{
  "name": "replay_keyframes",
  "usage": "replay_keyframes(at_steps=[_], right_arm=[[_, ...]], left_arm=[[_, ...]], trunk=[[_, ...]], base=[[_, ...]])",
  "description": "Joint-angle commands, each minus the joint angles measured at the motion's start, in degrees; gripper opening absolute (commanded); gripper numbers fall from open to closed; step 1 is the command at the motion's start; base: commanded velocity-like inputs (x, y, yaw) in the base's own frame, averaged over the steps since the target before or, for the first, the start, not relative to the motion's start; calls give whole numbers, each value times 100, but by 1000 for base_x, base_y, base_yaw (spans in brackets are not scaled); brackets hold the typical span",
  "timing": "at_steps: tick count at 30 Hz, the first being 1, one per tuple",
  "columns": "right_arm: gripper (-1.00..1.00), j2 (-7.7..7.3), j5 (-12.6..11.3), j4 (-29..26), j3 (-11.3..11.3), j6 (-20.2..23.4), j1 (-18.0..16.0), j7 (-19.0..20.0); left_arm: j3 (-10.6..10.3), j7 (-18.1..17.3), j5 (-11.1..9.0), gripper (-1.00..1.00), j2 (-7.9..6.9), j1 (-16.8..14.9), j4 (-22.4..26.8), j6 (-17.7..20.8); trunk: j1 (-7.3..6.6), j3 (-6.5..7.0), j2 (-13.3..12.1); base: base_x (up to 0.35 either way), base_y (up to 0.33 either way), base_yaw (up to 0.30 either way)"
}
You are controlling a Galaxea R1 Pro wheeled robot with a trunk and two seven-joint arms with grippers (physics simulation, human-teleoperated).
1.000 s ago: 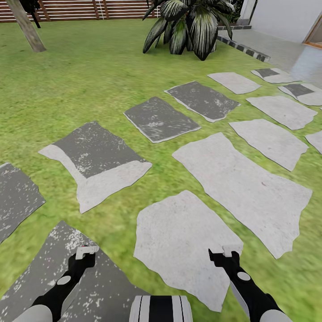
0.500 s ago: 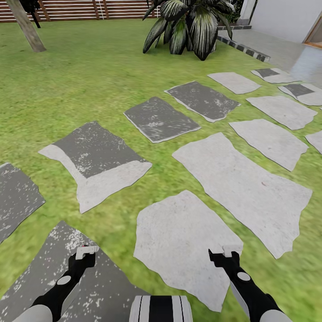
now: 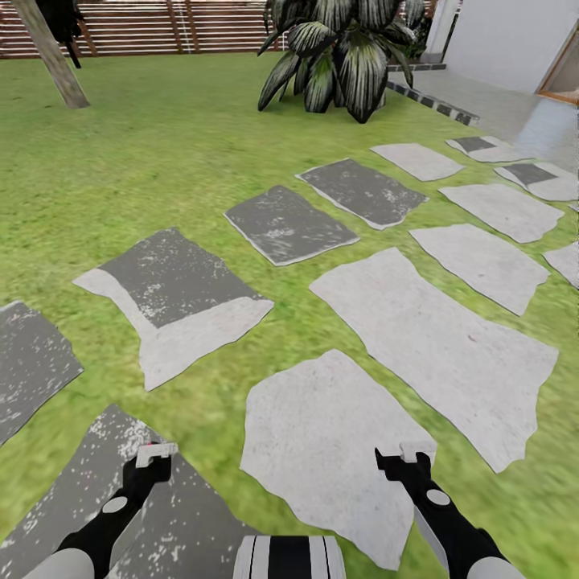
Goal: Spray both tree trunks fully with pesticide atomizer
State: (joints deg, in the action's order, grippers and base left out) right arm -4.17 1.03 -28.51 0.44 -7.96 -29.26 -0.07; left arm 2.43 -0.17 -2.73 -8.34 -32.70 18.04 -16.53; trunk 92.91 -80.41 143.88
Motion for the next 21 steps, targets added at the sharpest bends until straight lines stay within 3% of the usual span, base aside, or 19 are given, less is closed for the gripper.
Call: replay_keyframes(at_steps=[1, 19, 20, 21], right_arm=[[100, 1, 1, 5, 2, -5, 2, -4], [100, 126, 0, 8, 15, -435, 17, -2], [100, 108, 8, 125, 5, -779, 41, -2], [100, 97, 6, 248, 1, -833, 58, -2]], left_arm=[[1, -1, 0, -100, 0, 0, -9, 0], [45, 8, -3, -100, -71, 136, -47, 26], [47, 8, -3, -100, -71, 147, -47, 21], [47, 8, -5, -100, -71, 148, -47, 20]], trunk=[[-2, 23, -2], [-49, 422, -26], [-51, 444, -27], [-54, 466, -28]], base=[[0, 0, 0], [0, 0, 0], [0, 0, 0], [0, 0, 0]])
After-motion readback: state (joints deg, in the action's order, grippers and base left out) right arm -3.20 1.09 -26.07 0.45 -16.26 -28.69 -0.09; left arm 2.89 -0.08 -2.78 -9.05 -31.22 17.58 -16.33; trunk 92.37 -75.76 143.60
